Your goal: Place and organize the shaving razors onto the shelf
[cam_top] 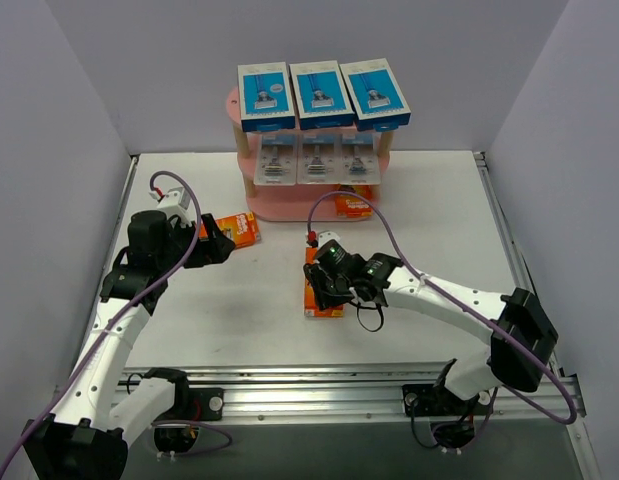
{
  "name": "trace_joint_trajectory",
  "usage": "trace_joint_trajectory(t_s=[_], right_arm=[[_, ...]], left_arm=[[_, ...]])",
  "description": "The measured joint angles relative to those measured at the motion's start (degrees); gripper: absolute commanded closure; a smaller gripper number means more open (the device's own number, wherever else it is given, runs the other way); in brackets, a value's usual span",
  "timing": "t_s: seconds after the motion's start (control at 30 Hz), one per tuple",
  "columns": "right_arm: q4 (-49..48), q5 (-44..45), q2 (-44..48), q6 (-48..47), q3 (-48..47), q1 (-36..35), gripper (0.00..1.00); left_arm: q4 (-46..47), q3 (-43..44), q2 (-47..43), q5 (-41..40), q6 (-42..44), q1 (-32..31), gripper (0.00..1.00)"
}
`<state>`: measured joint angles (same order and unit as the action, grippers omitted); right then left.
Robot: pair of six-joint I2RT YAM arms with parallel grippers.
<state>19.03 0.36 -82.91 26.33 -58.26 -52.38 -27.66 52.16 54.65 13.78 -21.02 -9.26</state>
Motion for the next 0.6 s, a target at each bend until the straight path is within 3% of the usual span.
trace_joint_trajectory(t_s=[0.13, 0.4, 0.6], right_arm=[[-2.3, -0.3, 0.3, 1.1, 0.0, -0.6, 0.57], [-6.1, 0.2, 3.5, 4.0, 1.6, -0.5, 0.52], [-12.9, 1.4, 5.6, 11.2, 11.0, -0.5, 0.52]], left_arm=[[0.0, 0.0, 0.0, 0.0, 0.0, 0.0, 0.06], [0.0, 0.0, 0.0, 0.0, 0.0, 0.0, 0.06], [0.0, 0.0, 0.0, 0.0, 0.0, 0.0, 0.06]])
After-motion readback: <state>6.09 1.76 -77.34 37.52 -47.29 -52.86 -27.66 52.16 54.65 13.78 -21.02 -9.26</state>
